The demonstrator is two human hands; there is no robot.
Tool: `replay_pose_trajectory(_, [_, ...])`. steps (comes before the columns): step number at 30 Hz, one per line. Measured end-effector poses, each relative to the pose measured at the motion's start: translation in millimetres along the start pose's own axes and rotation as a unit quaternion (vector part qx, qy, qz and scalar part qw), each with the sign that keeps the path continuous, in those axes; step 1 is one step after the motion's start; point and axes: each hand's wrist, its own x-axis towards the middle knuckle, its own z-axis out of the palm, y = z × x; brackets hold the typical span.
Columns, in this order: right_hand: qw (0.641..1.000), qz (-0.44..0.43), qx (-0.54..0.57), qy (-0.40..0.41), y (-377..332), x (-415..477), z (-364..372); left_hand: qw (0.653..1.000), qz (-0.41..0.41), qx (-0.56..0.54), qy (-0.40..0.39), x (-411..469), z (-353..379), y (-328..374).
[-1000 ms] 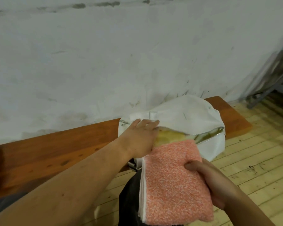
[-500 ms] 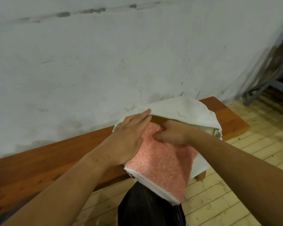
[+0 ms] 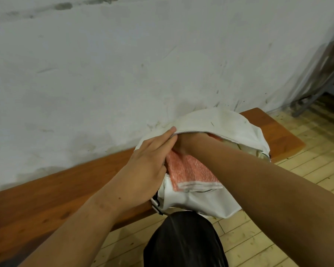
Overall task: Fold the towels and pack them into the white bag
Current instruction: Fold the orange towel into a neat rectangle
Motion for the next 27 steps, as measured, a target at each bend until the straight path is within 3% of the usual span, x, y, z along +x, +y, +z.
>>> replay_pose_trajectory(3, [0.997,-0.001,0.035,-0.071,7.4,-0.9,-8.6,1.000,0.010,0.006,0.015,-0.2,-3.0,-0.1])
replay_pose_trajectory(5, [0.995,0.031,0.067,-0.065,-8.8,4.4,6.4,1.000,0.014,0.007,0.011,-1.2,-4.7,1.8])
replay_pose_trajectory(7, [0.992,0.114,0.048,0.019,-50.7,9.3,35.3,1.000,0.015,0.012,0.004,-3.3,-5.1,3.6])
replay_pose_trajectory(8, [0.972,0.134,0.186,-0.048,-74.0,-5.2,39.7,1.000,0.016,0.014,0.002,-4.5,-4.8,4.1])
replay_pose_trajectory(10, [0.963,0.163,0.203,0.062,-113.7,-35.7,51.5,1.000,0.020,0.018,-0.001,-6.7,-4.2,4.6])
replay_pose_trajectory(11, [0.968,0.185,0.144,0.093,-127.2,-49.8,46.4,1.000,0.019,0.020,-0.003,-7.6,-4.1,4.4])
replay_pose_trajectory(14, [0.968,0.248,0.022,0.035,-122.3,-56.9,54.8,1.000,0.018,0.022,-0.006,-9.5,-5.0,4.0])
replay_pose_trajectory(16, [0.964,0.265,0.006,0.020,-119.0,-68.4,62.8,1.000,0.019,0.023,-0.010,-10.1,-4.8,4.1])
replay_pose_trajectory(18, [0.974,0.220,0.060,0.011,-100.4,-51.8,56.6,0.999,0.023,0.024,-0.014,-10.3,-2.5,3.7])
replay_pose_trajectory(20, [0.982,0.173,0.061,-0.048,-62.5,-37.2,39.2,0.999,0.025,0.023,-0.019,-10.3,1.2,3.5])
replay_pose_trajectory(21, [0.993,0.114,0.009,-0.025,-49.9,-24.1,40.9,0.999,0.025,0.019,-0.022,-10.4,3.2,3.2])
replay_pose_trajectory(23, [0.990,0.008,-0.040,-0.137,-11.5,-14.9,20.9,0.999,0.024,0.007,-0.023,-10.7,6.6,2.9])
replay_pose_trajectory(25, [0.978,-0.028,-0.191,-0.075,8.5,-10.2,26.8,1.000,0.021,-0.004,-0.021,-10.2,8.7,2.7])
replay_pose_trajectory(27, [0.980,-0.059,-0.192,0.003,8.9,-14.6,43.9,1.000,0.019,-0.016,-0.018,-8.8,9.8,3.6])
